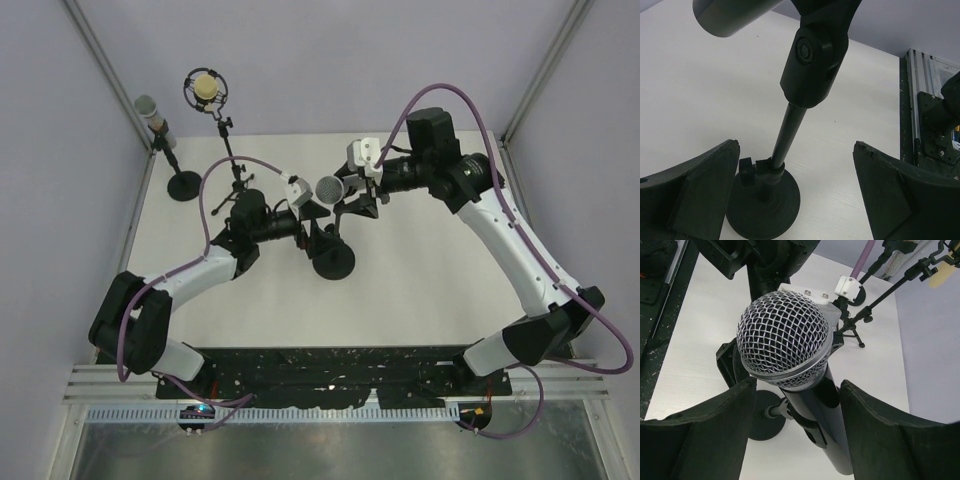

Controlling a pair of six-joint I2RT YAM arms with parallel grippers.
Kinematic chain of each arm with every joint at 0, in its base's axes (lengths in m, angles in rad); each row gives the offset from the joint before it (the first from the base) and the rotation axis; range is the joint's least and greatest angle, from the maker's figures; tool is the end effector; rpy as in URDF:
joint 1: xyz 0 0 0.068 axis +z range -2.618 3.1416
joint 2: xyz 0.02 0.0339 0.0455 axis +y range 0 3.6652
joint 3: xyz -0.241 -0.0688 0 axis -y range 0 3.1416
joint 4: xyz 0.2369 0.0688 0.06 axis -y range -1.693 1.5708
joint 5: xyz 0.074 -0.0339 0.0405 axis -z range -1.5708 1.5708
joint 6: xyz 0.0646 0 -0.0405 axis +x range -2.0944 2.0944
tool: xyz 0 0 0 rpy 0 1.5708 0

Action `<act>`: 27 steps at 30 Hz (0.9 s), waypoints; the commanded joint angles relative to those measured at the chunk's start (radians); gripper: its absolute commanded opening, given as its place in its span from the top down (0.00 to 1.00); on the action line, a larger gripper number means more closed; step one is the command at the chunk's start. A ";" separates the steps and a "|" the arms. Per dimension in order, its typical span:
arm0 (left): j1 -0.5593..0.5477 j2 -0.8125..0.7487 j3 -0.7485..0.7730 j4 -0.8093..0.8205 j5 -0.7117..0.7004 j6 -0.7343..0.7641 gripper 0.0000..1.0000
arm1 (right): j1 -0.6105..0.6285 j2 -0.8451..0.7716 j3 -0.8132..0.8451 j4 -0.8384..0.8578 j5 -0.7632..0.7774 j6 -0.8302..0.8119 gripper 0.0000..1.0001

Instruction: Remove the microphone from the stand

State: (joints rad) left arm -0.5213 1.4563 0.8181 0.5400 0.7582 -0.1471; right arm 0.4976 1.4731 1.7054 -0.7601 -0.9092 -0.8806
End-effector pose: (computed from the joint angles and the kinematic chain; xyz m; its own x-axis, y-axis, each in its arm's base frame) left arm 0.2717 -0.2072 0.2481 -0.2241 0.0060 -0.9746 0.9322 0.2929 -0.2126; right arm 0.2493 0.1934 0.4090 0.4062 -0.3185 -0.8565 -0.9093 -0.0488 -0.4132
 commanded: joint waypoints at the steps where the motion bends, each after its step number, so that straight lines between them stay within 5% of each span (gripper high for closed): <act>1: 0.006 -0.028 0.001 -0.008 0.001 0.060 0.00 | 0.010 0.007 0.045 -0.042 -0.056 -0.046 0.30; 14: 0.027 -0.036 0.015 -0.051 -0.010 0.078 0.00 | 0.013 -0.036 -0.056 0.148 0.042 0.115 0.61; 27: 0.032 -0.063 0.016 -0.066 -0.048 0.090 0.00 | 0.090 -0.250 -0.311 0.447 0.531 0.477 0.56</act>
State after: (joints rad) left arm -0.4950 1.4353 0.8181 0.4507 0.7246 -0.0711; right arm 0.5537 1.2991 1.4494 -0.4133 -0.5888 -0.5732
